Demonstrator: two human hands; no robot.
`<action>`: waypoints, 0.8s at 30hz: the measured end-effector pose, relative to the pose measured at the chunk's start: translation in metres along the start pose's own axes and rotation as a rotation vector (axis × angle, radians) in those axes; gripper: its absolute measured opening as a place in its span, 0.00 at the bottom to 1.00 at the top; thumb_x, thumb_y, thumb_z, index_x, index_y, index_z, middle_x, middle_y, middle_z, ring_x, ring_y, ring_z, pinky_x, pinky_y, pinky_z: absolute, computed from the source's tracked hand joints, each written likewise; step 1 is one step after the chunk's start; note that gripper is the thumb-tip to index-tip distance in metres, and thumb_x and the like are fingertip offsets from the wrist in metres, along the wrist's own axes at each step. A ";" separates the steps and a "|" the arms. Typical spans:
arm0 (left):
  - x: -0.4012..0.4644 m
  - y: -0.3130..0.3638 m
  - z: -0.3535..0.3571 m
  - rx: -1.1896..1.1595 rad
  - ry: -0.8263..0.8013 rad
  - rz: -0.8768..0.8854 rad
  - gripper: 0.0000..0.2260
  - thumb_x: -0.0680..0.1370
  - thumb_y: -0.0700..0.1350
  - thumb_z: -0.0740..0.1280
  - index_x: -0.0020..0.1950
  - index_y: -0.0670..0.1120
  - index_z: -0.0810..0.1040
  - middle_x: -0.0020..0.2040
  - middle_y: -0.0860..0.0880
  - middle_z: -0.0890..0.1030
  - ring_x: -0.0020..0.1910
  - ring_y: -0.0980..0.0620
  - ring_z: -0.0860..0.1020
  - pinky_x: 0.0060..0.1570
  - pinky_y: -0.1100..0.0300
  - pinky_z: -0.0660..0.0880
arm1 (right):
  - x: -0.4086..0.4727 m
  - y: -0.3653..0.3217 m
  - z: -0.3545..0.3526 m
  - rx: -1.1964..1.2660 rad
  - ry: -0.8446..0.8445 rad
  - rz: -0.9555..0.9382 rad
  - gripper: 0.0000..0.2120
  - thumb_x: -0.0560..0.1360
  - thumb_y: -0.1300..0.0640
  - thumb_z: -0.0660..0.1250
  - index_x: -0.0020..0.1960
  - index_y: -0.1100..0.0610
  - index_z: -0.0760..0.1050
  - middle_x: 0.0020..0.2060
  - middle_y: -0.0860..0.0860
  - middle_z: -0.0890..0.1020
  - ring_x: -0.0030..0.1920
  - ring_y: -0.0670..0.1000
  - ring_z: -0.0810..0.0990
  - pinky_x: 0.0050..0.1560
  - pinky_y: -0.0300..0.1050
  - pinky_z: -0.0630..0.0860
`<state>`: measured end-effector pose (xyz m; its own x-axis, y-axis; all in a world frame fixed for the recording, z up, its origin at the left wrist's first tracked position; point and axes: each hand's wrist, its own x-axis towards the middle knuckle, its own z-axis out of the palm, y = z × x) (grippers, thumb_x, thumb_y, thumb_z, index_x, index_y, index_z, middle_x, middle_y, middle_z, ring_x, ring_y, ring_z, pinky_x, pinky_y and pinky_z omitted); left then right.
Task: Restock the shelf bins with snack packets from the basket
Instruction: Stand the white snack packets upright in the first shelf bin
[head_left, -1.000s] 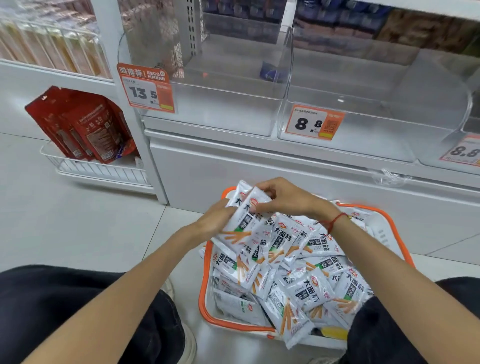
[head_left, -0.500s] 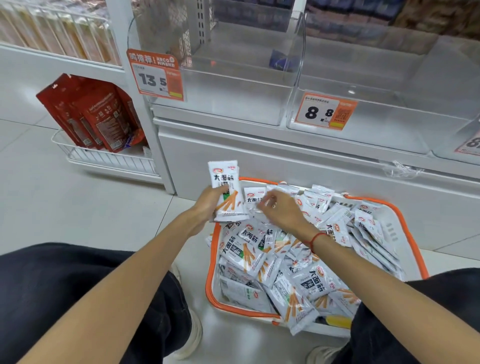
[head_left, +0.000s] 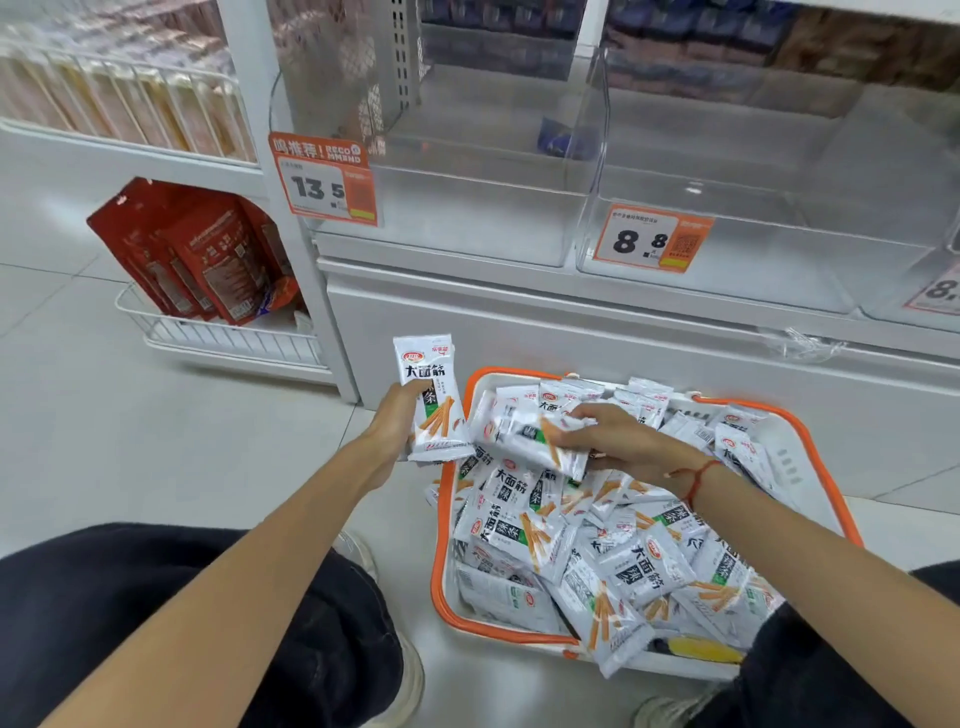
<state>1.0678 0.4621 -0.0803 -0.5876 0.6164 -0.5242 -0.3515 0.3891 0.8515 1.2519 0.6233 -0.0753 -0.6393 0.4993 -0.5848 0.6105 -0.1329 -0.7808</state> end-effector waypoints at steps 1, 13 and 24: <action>-0.001 0.001 -0.003 0.010 0.000 -0.006 0.10 0.83 0.49 0.54 0.55 0.48 0.72 0.41 0.49 0.81 0.36 0.51 0.80 0.30 0.61 0.74 | -0.004 -0.006 0.000 0.151 0.034 -0.018 0.06 0.75 0.63 0.69 0.46 0.57 0.72 0.42 0.53 0.79 0.37 0.47 0.78 0.34 0.37 0.76; -0.021 0.045 0.024 -0.364 -0.118 -0.038 0.31 0.80 0.66 0.43 0.56 0.47 0.78 0.49 0.42 0.83 0.42 0.44 0.81 0.42 0.51 0.79 | -0.009 -0.070 0.081 0.304 0.261 -0.234 0.17 0.71 0.66 0.69 0.58 0.59 0.69 0.50 0.57 0.81 0.42 0.54 0.82 0.43 0.47 0.80; -0.038 0.086 0.049 -0.325 -0.103 0.113 0.14 0.81 0.54 0.58 0.58 0.48 0.76 0.42 0.47 0.83 0.27 0.55 0.81 0.24 0.65 0.75 | -0.021 -0.111 0.052 0.036 0.419 -0.436 0.18 0.66 0.56 0.77 0.52 0.56 0.74 0.48 0.49 0.76 0.50 0.52 0.78 0.52 0.49 0.77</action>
<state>1.0956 0.5061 0.0126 -0.5652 0.7151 -0.4114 -0.5121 0.0868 0.8545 1.1733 0.5827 0.0119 -0.5838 0.8081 -0.0784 0.3126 0.1346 -0.9403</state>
